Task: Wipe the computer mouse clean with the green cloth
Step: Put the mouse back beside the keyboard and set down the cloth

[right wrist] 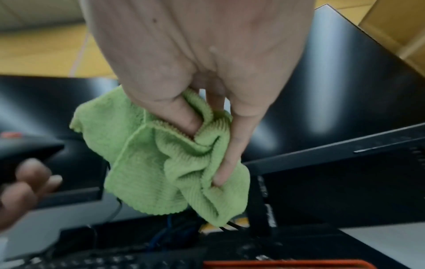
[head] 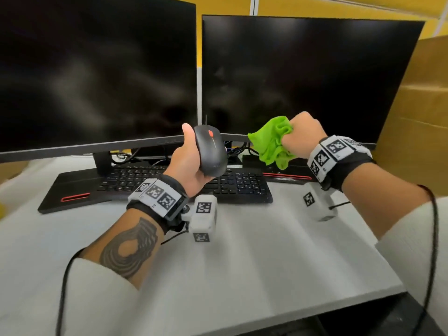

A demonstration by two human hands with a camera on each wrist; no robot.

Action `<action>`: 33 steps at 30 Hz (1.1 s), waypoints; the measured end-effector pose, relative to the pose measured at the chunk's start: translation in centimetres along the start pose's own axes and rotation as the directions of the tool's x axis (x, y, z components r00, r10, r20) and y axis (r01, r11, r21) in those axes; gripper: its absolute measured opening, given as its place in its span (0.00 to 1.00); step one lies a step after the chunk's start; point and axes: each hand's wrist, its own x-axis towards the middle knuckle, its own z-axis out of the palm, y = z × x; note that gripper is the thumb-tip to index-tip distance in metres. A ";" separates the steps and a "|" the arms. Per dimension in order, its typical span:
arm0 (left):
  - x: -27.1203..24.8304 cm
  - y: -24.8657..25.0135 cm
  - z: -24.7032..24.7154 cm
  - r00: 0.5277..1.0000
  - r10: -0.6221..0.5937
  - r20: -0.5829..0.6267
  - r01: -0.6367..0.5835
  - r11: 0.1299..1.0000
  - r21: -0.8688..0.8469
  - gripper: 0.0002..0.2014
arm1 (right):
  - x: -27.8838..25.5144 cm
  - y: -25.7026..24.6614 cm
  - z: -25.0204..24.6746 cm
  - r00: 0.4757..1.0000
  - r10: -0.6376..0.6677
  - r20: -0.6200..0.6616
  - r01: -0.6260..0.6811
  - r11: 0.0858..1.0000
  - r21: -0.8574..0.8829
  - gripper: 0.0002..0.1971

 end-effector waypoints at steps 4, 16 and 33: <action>0.8 -1.5 2.2 1.000 -0.020 0.015 0.020 1.000 0.007 0.32 | 1.9 2.8 3.1 0.991 0.099 0.095 -0.082 0.982 -0.168 0.07; 2.0 -3.1 2.0 0.999 -0.024 0.027 0.025 1.000 -0.013 0.31 | 6.9 5.5 8.9 0.881 0.138 0.453 0.141 0.837 -0.529 0.13; 1.1 -2.8 1.8 0.998 -0.051 0.047 0.052 0.998 -0.020 0.31 | 6.7 6.4 7.6 0.928 0.146 0.342 0.055 0.855 -0.515 0.12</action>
